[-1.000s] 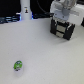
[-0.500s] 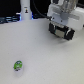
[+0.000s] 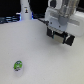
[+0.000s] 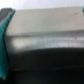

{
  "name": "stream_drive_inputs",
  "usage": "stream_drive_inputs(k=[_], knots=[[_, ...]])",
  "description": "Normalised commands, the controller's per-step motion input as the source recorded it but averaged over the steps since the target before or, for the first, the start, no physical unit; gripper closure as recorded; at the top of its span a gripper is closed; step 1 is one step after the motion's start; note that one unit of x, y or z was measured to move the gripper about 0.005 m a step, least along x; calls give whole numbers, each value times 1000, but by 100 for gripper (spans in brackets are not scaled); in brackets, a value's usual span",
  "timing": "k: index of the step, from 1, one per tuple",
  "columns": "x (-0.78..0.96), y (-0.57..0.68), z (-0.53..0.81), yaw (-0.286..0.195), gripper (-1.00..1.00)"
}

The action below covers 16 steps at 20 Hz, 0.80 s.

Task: Open the kcup holder, insert the kcup into the holder, and close the kcup holder

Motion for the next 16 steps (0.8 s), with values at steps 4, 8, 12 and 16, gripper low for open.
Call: stream_drive_inputs(k=[4, 8, 12, 16], knots=[[753, -395, 88, -68, -100], [501, -194, 90, -57, -100], [308, -269, 246, -98, -100], [358, -506, 330, -159, -100]])
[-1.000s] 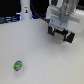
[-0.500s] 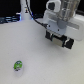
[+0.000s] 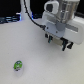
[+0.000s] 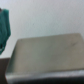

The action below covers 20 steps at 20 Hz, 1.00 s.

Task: Open the kcup holder, insert the kcup into the holder, and close the kcup holder

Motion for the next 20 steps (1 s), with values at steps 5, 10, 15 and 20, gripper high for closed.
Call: stream_drive_inputs(k=[5, 10, 15, 20], knots=[[302, -624, 260, -183, -100], [261, -668, 153, -201, -100], [161, -697, 107, -204, -100], [87, -705, 59, -208, -100]])
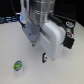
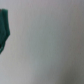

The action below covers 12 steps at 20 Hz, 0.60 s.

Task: Open the kcup holder, insert the kcup into the holder, and close the kcup holder

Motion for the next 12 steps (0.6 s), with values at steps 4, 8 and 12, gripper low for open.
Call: stream_drive_inputs(k=[4, 8, 12], knots=[[51, -690, 6, -216, -100], [154, -647, 12, -218, -100], [340, -520, 9, -222, -100]])
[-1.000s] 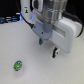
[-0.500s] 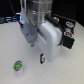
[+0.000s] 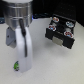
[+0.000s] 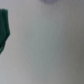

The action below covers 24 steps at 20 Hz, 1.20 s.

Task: Open the kcup holder, insert the kcup into the holder, and close the kcup holder

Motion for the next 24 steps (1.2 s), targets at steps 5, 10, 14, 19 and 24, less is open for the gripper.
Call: stream_drive_inputs(k=[5, 10, 14, 19, 24], knots=[[458, -318, -59, -198, -100], [284, -201, -156, -143, -100], [107, -79, -138, -102, -100], [141, -145, -134, -106, -100], [213, -215, -142, -127, -100]])
